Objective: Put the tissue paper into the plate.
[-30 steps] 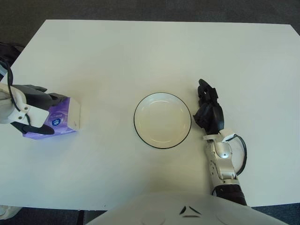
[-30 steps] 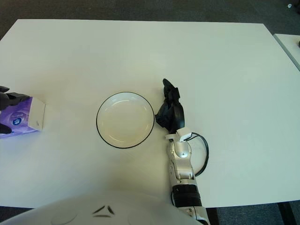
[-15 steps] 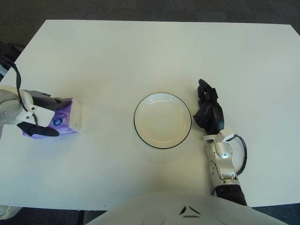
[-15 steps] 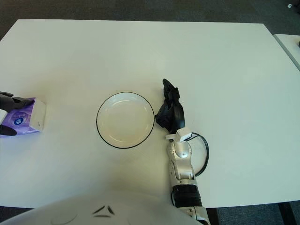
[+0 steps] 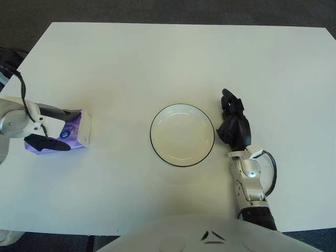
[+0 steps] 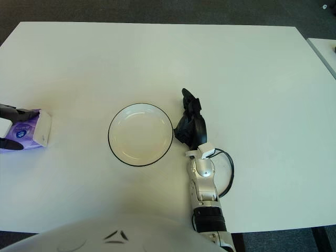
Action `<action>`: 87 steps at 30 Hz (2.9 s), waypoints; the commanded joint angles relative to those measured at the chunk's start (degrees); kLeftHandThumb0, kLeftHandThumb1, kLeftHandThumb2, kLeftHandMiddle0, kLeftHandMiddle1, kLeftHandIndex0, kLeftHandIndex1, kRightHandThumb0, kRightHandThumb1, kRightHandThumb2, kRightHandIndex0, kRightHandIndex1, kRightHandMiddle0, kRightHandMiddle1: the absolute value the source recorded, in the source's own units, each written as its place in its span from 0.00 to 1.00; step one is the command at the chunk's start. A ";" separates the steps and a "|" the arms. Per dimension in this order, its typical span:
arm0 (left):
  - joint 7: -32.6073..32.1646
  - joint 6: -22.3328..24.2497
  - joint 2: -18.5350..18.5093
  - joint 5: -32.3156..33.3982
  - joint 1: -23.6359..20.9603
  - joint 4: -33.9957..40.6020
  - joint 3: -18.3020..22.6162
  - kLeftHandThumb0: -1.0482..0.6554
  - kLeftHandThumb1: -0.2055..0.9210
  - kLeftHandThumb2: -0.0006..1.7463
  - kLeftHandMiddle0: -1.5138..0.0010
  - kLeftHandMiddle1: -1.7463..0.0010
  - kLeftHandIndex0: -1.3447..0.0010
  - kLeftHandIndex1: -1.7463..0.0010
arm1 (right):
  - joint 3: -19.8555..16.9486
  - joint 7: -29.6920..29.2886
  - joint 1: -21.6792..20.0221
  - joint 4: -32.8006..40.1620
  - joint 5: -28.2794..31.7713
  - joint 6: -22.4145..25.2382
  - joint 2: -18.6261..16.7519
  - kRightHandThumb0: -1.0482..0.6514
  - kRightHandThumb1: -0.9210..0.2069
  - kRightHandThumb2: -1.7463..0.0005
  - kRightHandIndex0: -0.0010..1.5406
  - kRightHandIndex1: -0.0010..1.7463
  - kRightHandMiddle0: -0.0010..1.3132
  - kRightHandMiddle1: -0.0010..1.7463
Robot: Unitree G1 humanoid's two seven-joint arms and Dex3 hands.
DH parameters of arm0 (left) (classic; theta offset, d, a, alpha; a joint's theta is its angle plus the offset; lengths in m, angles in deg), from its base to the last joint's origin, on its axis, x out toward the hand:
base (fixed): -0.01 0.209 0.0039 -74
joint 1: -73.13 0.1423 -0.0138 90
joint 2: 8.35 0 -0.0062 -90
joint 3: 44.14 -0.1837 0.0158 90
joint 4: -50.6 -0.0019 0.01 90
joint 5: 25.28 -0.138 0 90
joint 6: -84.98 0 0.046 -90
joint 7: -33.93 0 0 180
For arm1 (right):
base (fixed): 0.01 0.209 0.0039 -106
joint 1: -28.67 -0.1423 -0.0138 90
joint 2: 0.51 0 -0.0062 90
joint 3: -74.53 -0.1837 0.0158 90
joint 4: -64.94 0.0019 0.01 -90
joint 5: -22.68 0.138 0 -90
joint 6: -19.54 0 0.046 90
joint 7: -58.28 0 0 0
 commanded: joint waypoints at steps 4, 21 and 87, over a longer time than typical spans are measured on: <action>-0.12 5.82 2.83 -1.02 2.70 2.20 -0.45 0.07 1.00 0.27 0.95 0.98 1.00 1.00 | -1.62 -0.01 5.25 -5.67 0.92 5.24 1.12 0.19 0.00 0.41 0.14 0.00 0.00 0.29; 0.26 1.65 0.35 2.92 2.09 0.08 -2.64 0.10 1.00 0.29 0.96 0.99 1.00 1.00 | -2.35 0.91 5.58 -4.41 1.72 6.33 2.03 0.18 0.00 0.41 0.13 0.00 0.00 0.28; -81.78 -25.44 26.13 -14.51 -1.90 -53.73 -23.33 0.37 0.63 0.61 0.46 0.10 0.65 0.01 | -6.27 7.21 5.53 -2.45 10.31 11.41 3.49 0.24 0.00 0.55 0.35 0.53 0.23 0.74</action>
